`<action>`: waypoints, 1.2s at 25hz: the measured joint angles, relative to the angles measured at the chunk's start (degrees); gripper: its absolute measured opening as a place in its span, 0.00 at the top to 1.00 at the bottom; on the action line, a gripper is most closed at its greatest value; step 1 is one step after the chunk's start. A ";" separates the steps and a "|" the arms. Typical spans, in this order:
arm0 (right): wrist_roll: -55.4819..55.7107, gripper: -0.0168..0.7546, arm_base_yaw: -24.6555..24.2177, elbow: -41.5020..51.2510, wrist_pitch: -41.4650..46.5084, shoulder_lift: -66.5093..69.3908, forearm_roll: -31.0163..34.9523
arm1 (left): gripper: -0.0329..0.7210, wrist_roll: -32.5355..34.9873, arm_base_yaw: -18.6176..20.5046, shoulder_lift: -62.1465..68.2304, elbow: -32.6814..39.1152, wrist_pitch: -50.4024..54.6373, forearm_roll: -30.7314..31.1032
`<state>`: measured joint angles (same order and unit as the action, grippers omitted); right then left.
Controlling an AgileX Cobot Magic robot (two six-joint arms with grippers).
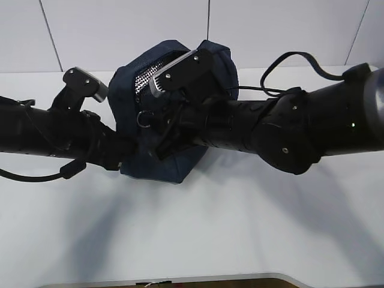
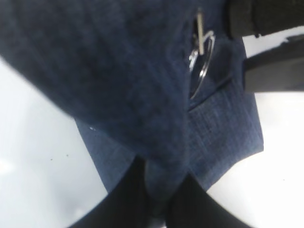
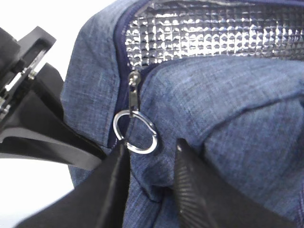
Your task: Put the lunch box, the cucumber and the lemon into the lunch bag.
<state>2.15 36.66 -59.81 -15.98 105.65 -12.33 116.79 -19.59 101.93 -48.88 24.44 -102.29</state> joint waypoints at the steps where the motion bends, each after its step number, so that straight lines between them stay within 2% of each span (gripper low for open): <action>1: -0.09 0.65 0.00 -0.09 0.11 0.00 0.00 | 0.94 0.00 0.00 0.00 0.00 0.00 0.00; 15: 0.27 0.65 0.00 -0.50 0.46 0.04 -0.12 | 0.94 0.00 0.00 0.28 0.00 0.56 -0.24; 30: 1.98 0.65 1.01 -0.63 0.46 1.51 -3.00 | 0.94 0.11 0.00 1.39 -0.10 1.27 -1.02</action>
<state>4.13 37.67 -60.45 -15.52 107.16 -15.33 116.91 -19.59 103.32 -48.98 25.71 -103.31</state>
